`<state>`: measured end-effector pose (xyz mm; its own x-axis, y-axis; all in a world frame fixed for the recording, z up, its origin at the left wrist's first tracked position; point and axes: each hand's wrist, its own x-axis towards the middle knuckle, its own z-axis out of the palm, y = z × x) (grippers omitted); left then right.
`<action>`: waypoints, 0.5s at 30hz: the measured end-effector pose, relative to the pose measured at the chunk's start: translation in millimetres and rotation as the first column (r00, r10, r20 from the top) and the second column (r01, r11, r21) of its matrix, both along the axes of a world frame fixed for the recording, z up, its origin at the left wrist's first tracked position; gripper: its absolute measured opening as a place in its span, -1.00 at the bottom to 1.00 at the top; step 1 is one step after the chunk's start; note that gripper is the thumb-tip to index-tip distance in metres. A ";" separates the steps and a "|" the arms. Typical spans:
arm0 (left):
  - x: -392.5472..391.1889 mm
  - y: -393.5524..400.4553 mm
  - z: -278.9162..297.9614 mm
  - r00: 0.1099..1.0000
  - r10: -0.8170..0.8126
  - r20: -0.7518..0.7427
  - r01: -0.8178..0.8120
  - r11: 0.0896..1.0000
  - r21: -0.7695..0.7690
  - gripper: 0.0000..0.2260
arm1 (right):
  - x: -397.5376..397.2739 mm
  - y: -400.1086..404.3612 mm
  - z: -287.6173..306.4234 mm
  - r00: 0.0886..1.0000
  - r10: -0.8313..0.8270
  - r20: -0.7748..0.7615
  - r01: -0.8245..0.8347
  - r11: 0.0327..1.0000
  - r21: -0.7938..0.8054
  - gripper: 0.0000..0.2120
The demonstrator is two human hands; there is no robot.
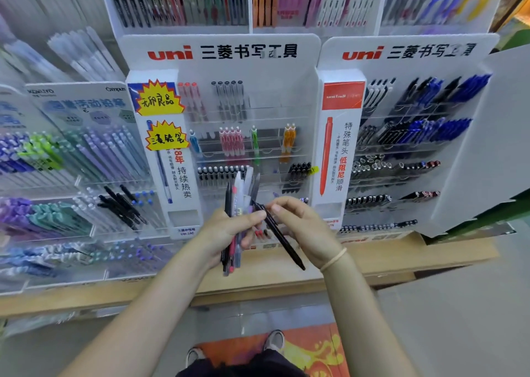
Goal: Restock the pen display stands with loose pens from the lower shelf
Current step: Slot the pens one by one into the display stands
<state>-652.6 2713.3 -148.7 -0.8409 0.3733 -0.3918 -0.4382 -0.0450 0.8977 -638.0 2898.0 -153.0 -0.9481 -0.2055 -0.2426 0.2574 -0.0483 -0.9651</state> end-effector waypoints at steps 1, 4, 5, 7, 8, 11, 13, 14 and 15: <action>3.1 0.1 2.6 1.000 -0.013 -0.007 0.013 1.000 -0.003 -0.81 | -0.3 0.2 -1.2 1.000 -0.005 -0.013 0.005 1.000 0.000 -0.84; 12.2 -6.6 7.1 0.999 -0.032 -0.010 0.033 0.999 0.021 -0.82 | 1.2 -8.8 1.1 1.000 0.007 -0.027 -0.008 1.000 -0.025 -0.84; 16.2 -11.3 9.1 0.999 -0.034 -0.007 0.034 0.999 0.029 -0.85 | 2.8 -14.9 3.0 0.999 0.008 -0.035 -0.009 0.999 -0.044 -0.86; 25.2 -24.3 12.8 1.000 -0.031 -0.003 0.031 0.998 0.047 -0.93 | 7.8 -30.6 4.5 0.999 0.003 -0.051 -0.007 0.997 -0.071 -0.88; 29.4 -33.7 13.4 1.000 -0.017 -0.005 0.017 0.999 0.050 -0.89 | 10.7 -40.5 4.9 0.999 0.002 -0.054 -0.006 0.997 -0.076 -0.89; 44.7 -72.4 13.6 0.998 0.060 0.010 -0.061 0.996 0.059 -0.85 | 21.0 -77.6 4.5 0.998 0.024 -0.056 -0.025 0.999 -0.033 -0.87; 57.9 -106.8 11.0 0.998 0.054 0.025 -0.056 0.994 0.089 -0.85 | 30.5 -110.9 6.1 0.997 0.046 -0.062 -0.048 0.999 -0.016 -0.89; 65.5 -127.0 8.7 0.999 0.043 0.027 -0.045 0.994 0.099 -0.82 | 36.3 -130.8 7.0 0.996 0.055 -0.065 -0.055 0.998 -0.010 -0.88; 73.7 -148.7 6.6 0.998 0.043 0.034 -0.046 0.995 0.091 -0.80 | 42.8 -152.2 7.4 0.996 0.061 -0.070 -0.062 0.998 -0.004 -0.88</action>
